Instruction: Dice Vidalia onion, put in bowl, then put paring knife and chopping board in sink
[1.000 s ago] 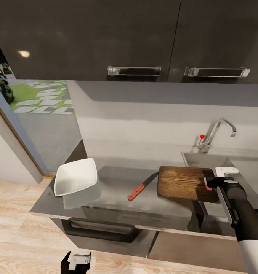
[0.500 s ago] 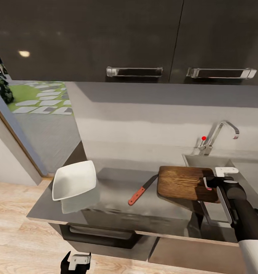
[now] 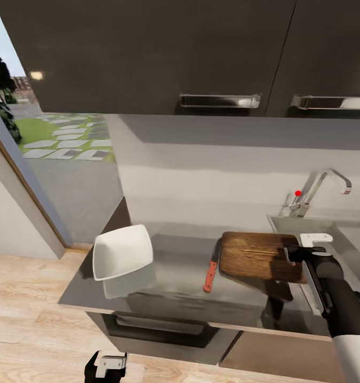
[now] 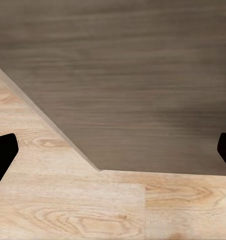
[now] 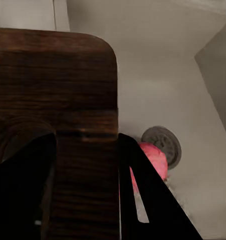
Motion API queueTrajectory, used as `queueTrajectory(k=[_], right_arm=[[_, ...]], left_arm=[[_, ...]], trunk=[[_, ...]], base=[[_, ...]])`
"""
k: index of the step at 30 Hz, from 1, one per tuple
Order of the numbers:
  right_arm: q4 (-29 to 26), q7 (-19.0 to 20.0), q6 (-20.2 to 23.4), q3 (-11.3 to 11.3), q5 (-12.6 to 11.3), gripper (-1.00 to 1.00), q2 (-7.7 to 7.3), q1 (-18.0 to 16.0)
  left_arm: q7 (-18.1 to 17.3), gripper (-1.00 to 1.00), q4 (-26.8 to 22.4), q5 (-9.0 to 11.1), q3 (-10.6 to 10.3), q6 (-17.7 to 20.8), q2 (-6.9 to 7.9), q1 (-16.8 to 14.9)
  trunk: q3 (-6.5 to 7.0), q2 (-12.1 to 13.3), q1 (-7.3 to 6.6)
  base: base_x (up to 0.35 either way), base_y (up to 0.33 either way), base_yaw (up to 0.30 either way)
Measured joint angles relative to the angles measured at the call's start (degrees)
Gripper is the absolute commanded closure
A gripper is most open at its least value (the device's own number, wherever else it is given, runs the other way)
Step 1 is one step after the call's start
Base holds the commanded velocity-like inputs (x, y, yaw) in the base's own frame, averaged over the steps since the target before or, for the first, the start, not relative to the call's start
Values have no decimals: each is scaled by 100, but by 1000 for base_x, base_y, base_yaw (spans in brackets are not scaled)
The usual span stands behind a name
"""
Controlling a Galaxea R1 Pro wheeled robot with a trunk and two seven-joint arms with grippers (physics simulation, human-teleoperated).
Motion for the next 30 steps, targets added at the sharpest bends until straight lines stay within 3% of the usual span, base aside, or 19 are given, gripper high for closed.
queueTrajectory(k=[8, 18, 30], right_arm=[[3, -2, 0, 1, -5, 100, 1, -1], [21, 0, 0, 2, -28, 100, 1, -1], [68, 7, -5, 9, -118, 100, 5, 2]], left_arm=[[1, -100, -1, 0, 0, -1, 2, 0], [-1, -100, -2, -1, 0, 1, 1, 1], [-4, -100, 119, -42, -61, 7, 1, 5]], trunk=[[0, 0, 0], [0, 0, -1], [-3, 1, -3]], base=[[0, 227, 0], [18, 24, 0], [207, 1, 0]])
